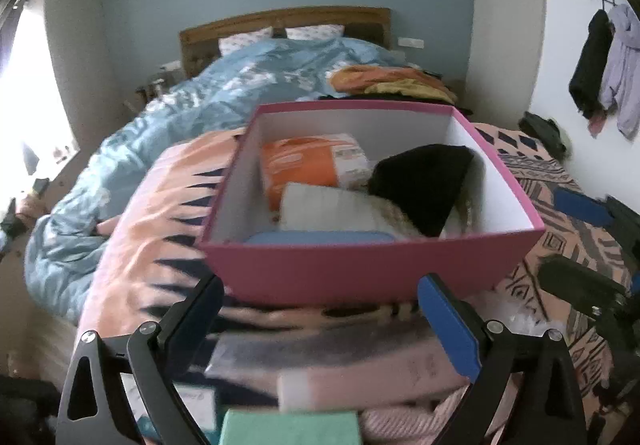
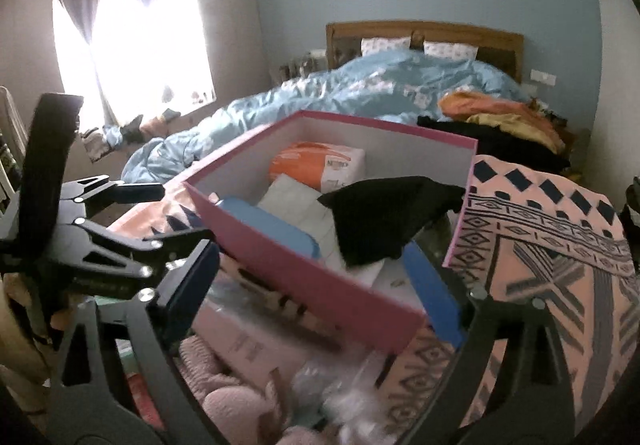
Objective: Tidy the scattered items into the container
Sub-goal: 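Withdraw the right tool up and away from the box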
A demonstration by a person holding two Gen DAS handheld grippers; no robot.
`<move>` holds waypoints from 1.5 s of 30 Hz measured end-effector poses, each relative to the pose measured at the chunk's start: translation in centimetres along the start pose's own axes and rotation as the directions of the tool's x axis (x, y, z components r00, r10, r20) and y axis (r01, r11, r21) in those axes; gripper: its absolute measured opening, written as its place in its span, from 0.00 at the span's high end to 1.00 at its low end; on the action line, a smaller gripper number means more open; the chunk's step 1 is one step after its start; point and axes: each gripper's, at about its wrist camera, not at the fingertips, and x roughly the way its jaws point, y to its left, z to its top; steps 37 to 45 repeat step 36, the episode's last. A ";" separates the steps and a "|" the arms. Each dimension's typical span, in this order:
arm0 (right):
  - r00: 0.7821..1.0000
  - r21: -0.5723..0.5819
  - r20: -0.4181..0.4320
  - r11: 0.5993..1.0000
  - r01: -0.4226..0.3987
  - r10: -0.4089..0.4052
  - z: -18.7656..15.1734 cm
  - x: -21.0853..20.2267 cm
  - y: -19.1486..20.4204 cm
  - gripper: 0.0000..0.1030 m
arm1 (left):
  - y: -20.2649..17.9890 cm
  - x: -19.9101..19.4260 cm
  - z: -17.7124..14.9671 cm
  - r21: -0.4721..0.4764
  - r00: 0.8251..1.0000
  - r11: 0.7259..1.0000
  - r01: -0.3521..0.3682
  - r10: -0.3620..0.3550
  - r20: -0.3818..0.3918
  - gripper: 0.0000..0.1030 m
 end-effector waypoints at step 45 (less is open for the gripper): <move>0.998 0.075 0.012 0.996 0.053 -0.054 -8.2 -6.0 8.9 0.01 | 1.2 -7.4 -9.8 -0.034 0.999 0.998 -0.051 0.051 -0.012 0.00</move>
